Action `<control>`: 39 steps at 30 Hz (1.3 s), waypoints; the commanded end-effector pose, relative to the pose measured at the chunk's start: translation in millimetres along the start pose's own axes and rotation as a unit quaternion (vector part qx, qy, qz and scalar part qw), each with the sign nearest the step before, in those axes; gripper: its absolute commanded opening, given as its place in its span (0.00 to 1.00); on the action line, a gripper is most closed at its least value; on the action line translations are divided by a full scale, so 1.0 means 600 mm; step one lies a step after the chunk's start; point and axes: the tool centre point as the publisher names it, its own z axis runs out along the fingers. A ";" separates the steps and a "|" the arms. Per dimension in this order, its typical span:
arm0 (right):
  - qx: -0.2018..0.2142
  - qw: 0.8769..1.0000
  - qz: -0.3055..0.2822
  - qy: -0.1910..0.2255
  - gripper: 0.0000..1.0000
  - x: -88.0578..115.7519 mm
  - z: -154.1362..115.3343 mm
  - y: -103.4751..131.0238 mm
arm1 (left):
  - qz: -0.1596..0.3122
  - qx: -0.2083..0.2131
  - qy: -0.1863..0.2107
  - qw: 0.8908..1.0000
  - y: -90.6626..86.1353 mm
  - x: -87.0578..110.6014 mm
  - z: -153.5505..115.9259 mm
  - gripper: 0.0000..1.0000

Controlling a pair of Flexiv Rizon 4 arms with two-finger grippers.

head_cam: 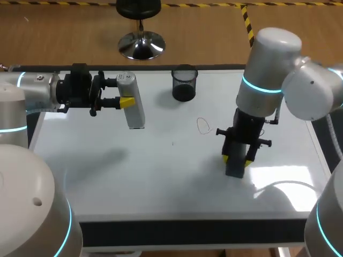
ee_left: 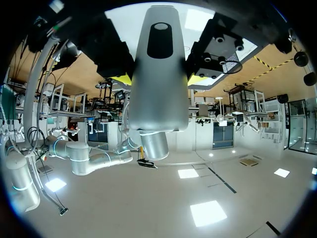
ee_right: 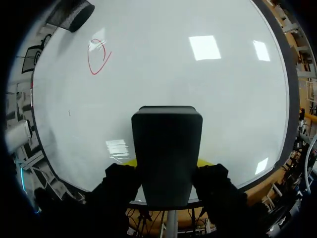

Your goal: Pick up the inspection probe, press it on each red-marked spot on the whiteboard one by one, put down the probe, pick up the eraser, and wipe off all the red marks.

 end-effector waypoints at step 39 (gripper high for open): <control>-0.166 0.984 -0.058 -0.041 0.00 -0.124 -0.132 -0.016 | 0.000 0.000 0.001 1.000 -0.001 -0.001 0.000 0.00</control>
